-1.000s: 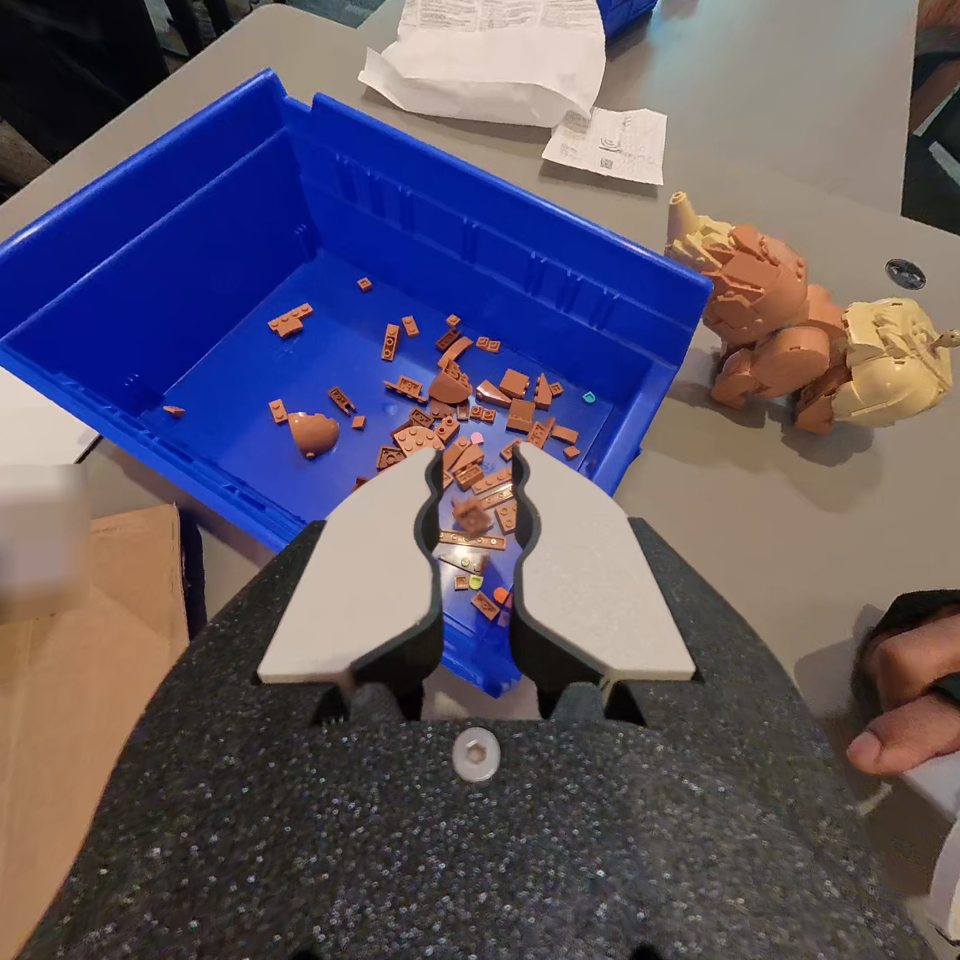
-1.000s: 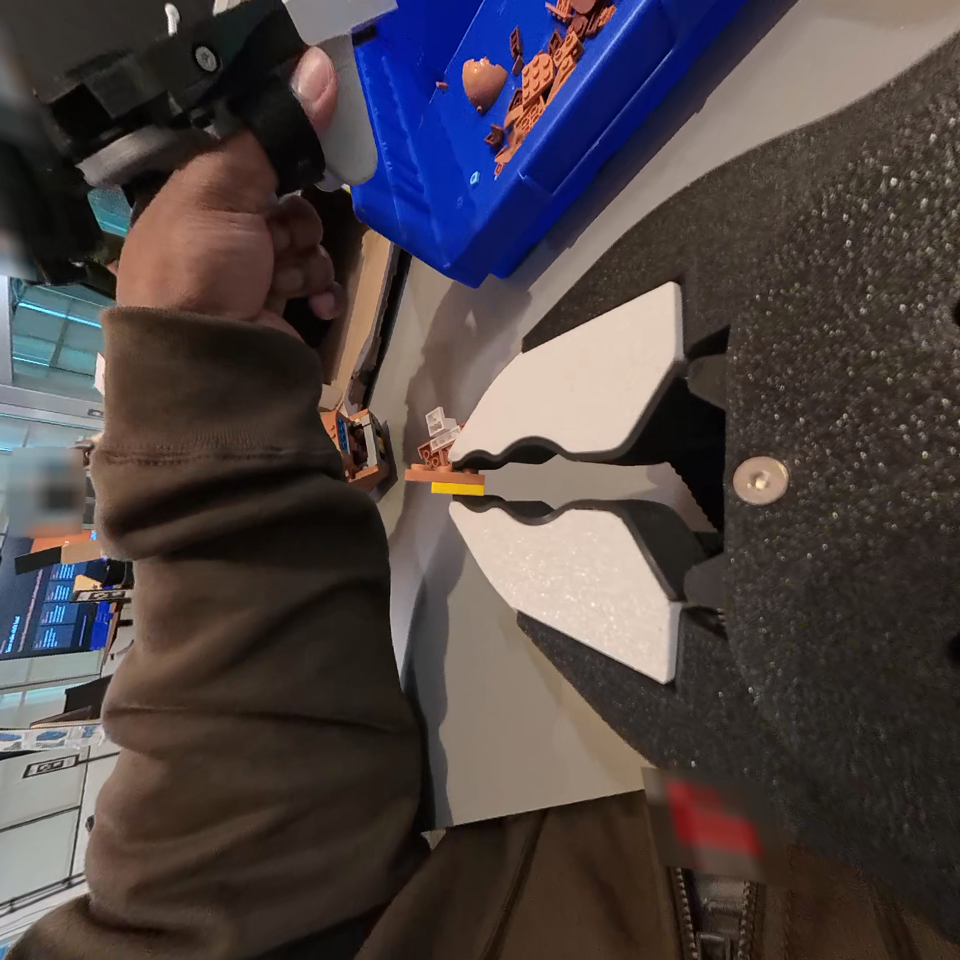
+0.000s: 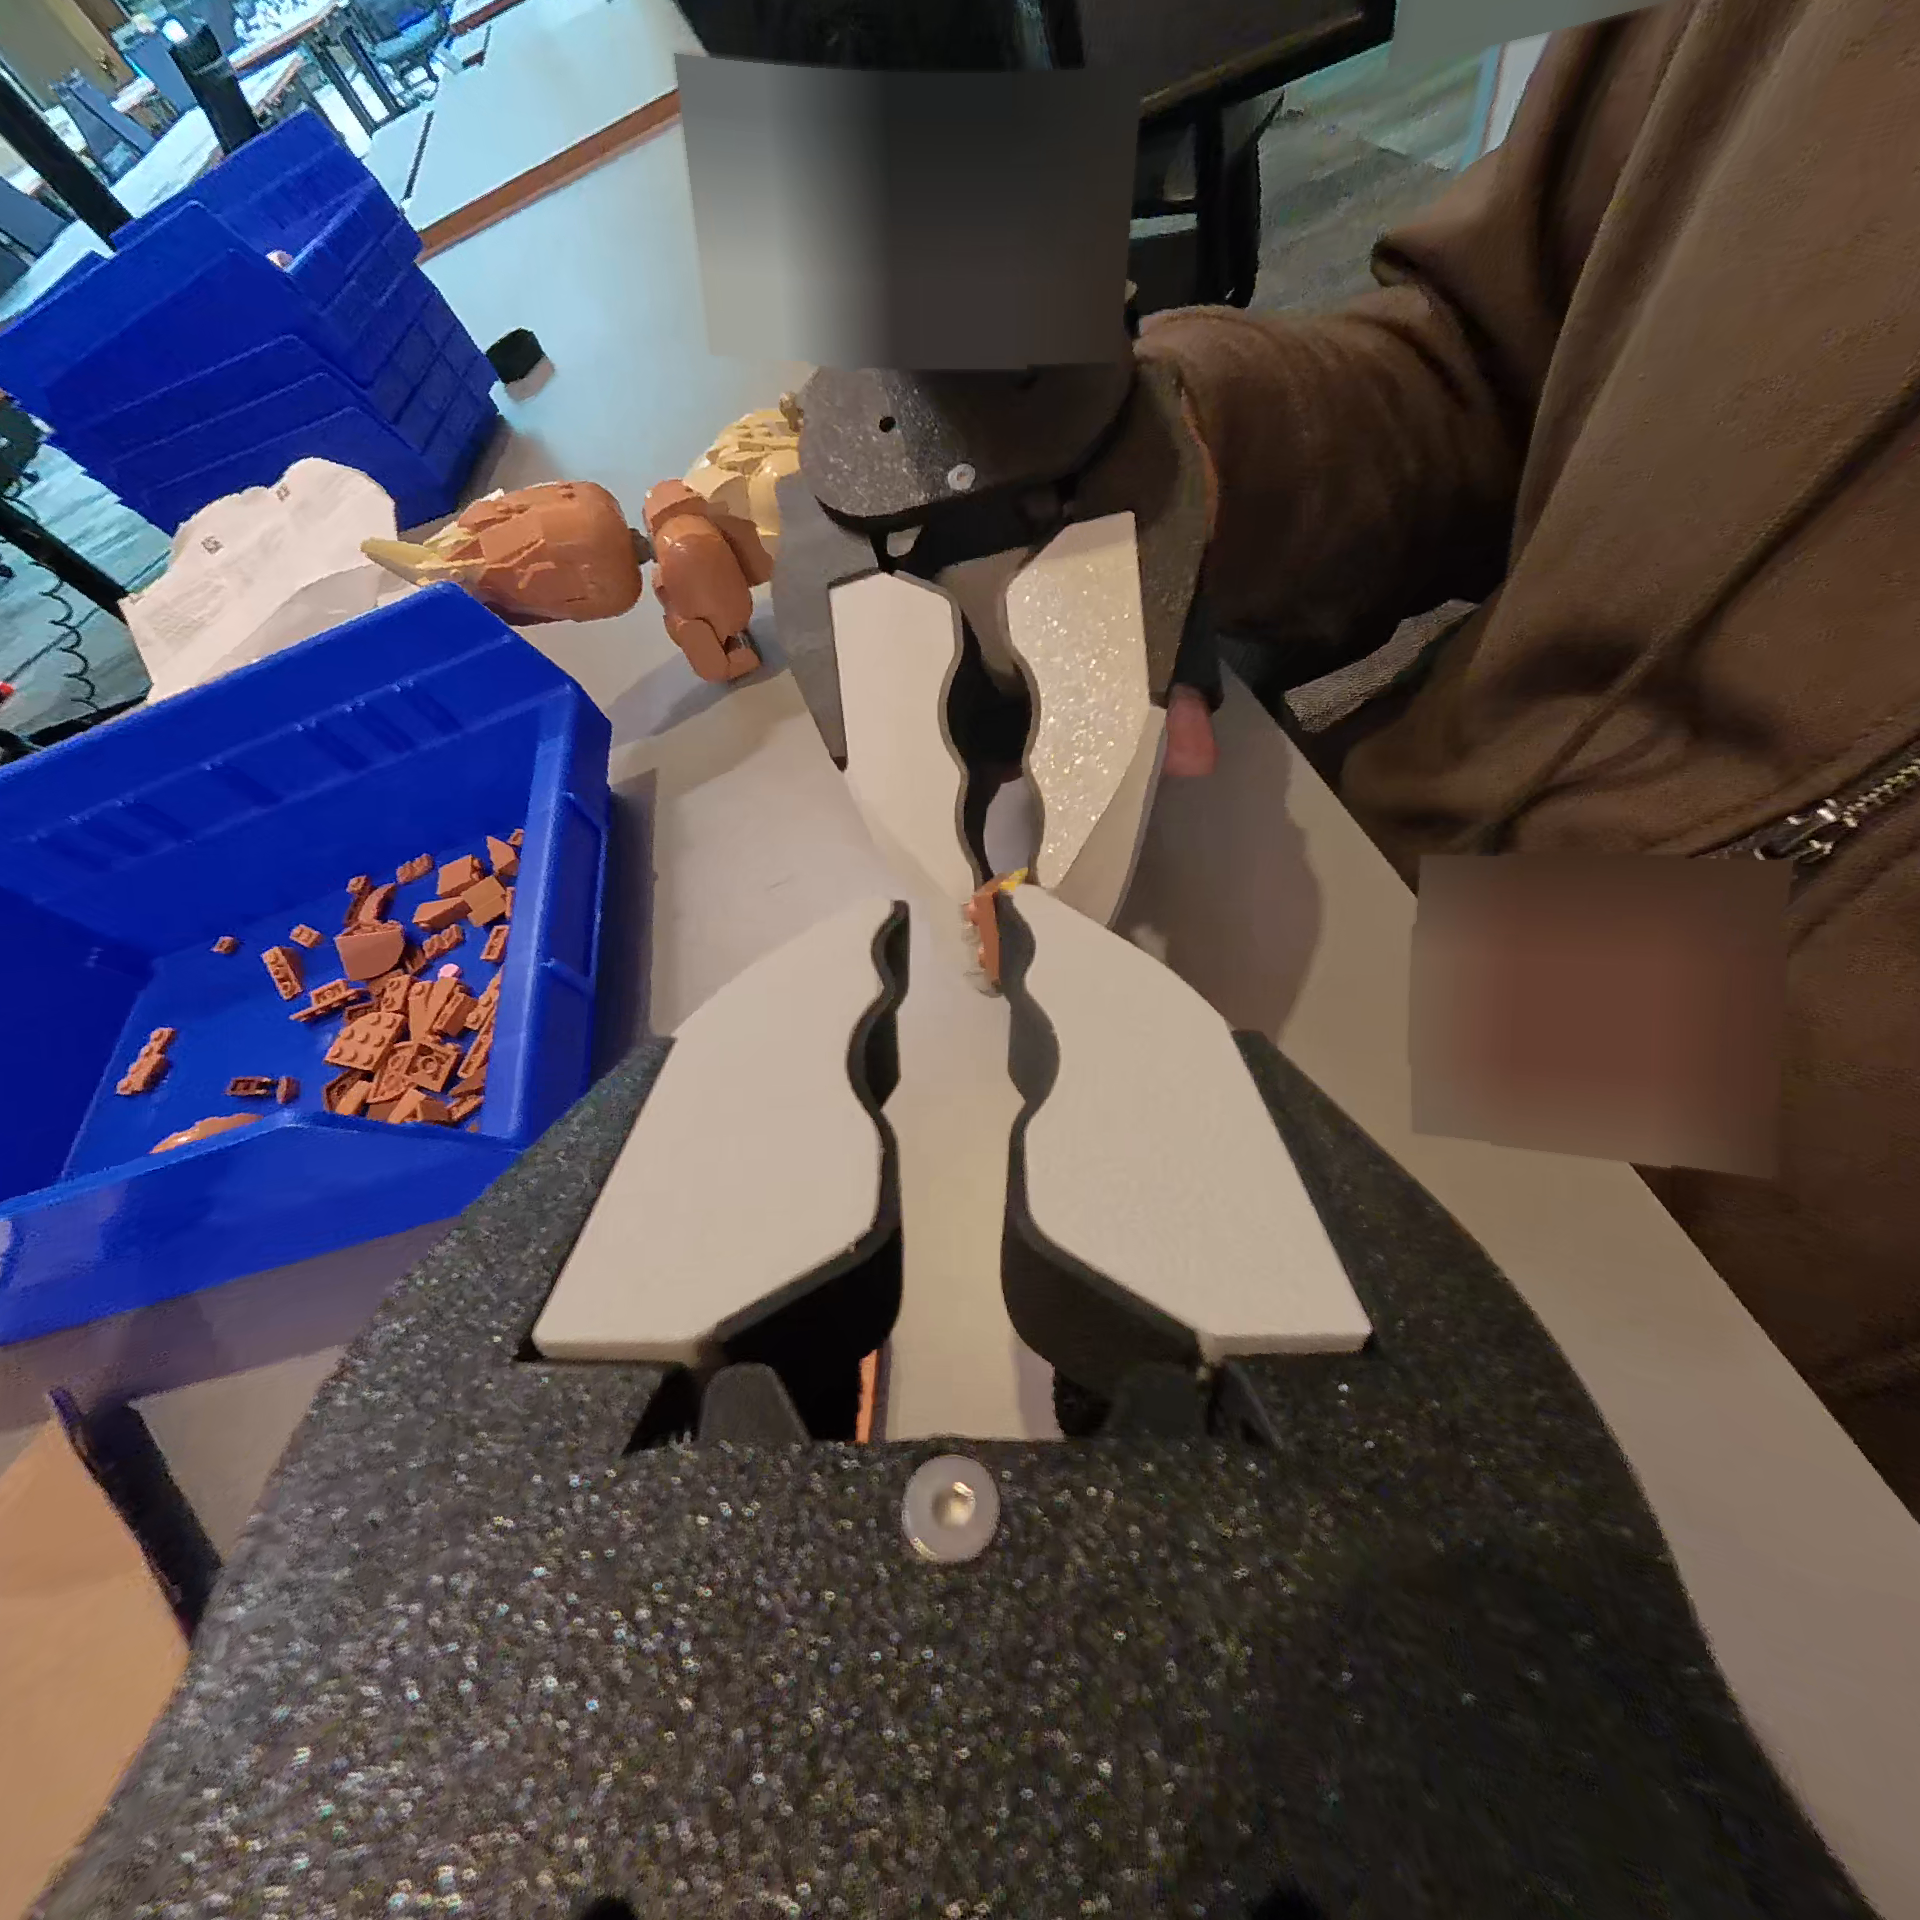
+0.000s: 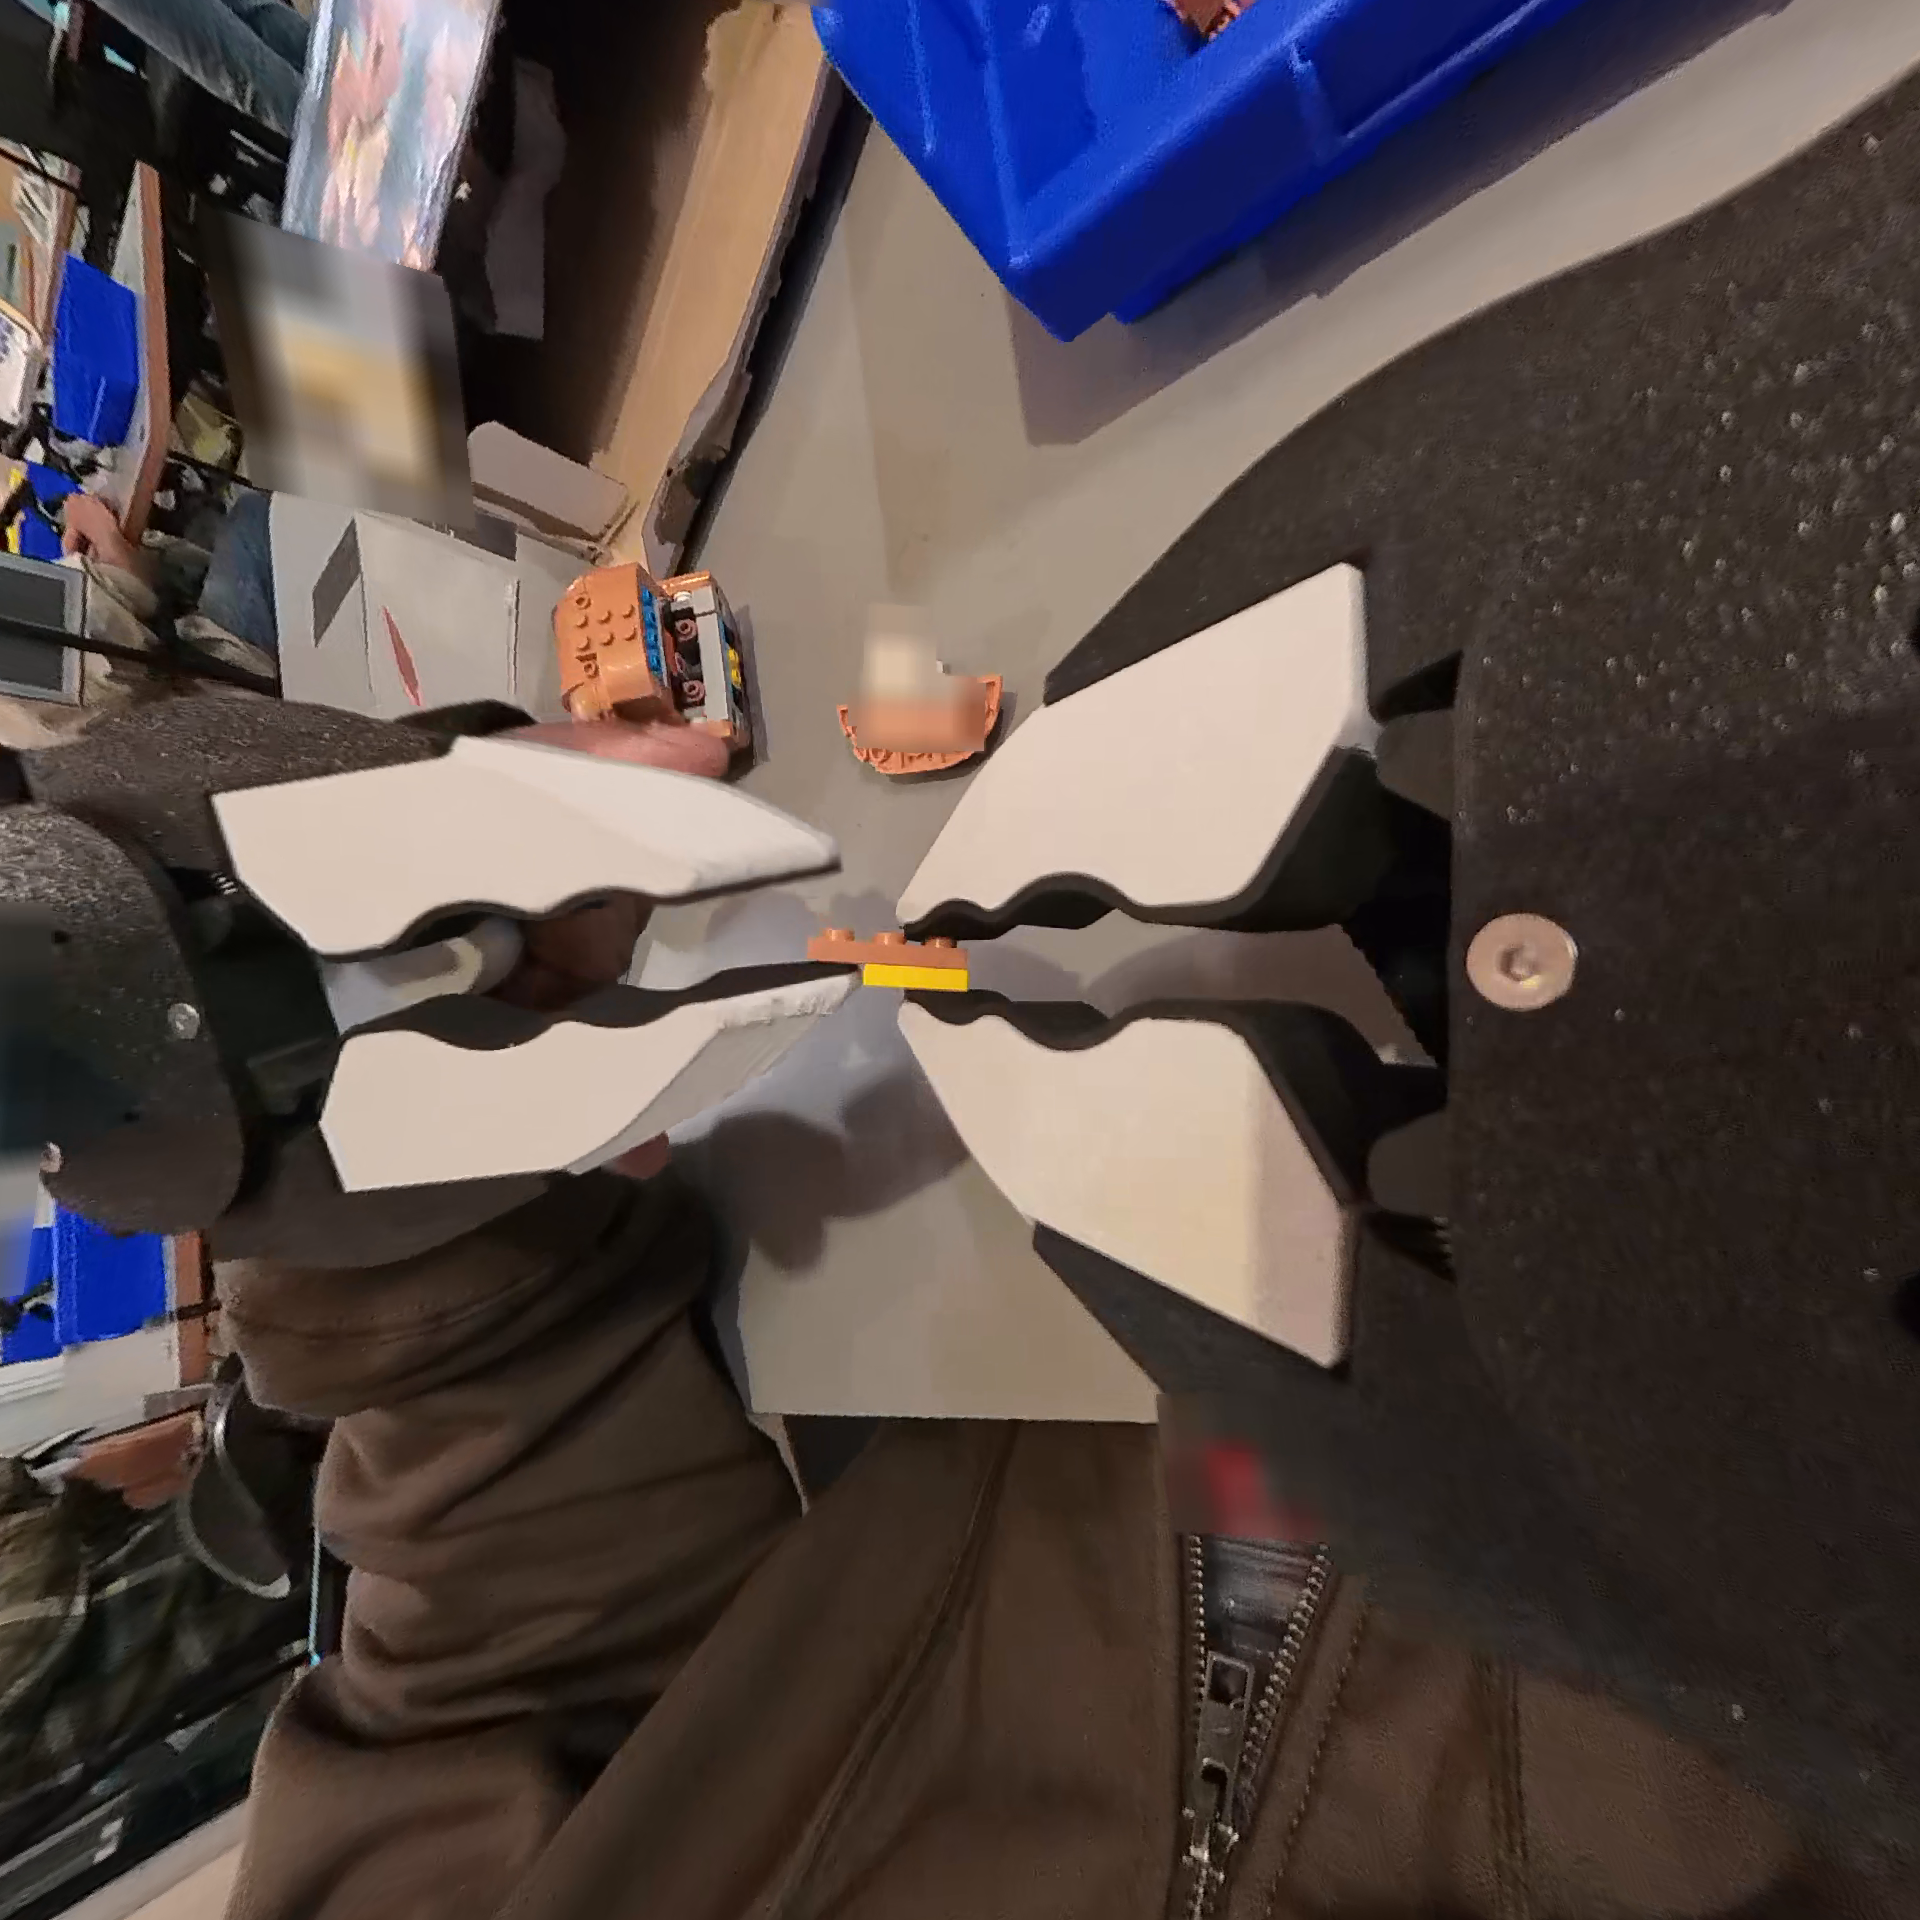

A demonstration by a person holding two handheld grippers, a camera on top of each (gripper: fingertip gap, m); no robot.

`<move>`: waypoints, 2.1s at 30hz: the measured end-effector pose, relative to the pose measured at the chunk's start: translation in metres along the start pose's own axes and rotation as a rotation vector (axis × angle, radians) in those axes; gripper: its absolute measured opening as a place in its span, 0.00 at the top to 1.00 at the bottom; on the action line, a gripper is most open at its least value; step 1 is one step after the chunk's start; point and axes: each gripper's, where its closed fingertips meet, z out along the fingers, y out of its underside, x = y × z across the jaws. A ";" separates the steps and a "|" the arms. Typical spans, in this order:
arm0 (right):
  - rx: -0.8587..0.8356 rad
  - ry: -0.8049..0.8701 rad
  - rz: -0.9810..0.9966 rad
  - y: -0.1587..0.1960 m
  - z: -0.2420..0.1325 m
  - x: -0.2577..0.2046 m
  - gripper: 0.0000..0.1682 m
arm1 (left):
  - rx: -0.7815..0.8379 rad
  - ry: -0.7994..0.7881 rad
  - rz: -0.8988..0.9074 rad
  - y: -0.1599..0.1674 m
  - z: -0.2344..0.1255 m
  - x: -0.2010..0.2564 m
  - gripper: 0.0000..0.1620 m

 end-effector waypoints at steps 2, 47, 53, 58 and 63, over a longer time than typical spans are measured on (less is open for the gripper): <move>-0.018 -0.009 -0.015 0.001 0.001 0.000 0.96 | 0.003 0.029 -0.012 0.002 0.000 0.004 0.95; 0.210 0.578 -0.353 -0.053 -0.002 0.016 0.91 | 0.662 -0.853 -0.596 -0.003 -0.044 -0.016 0.97; 0.198 0.567 -0.359 -0.051 -0.001 0.009 0.90 | 0.686 -0.878 -0.536 -0.008 -0.046 -0.013 0.97; 0.182 0.605 -0.391 -0.049 0.001 0.008 0.88 | 0.723 -0.843 -0.560 -0.009 -0.045 -0.013 0.97; 0.180 0.617 -0.388 -0.050 -0.001 0.010 0.88 | 0.725 -0.818 -0.565 -0.010 -0.041 -0.012 0.97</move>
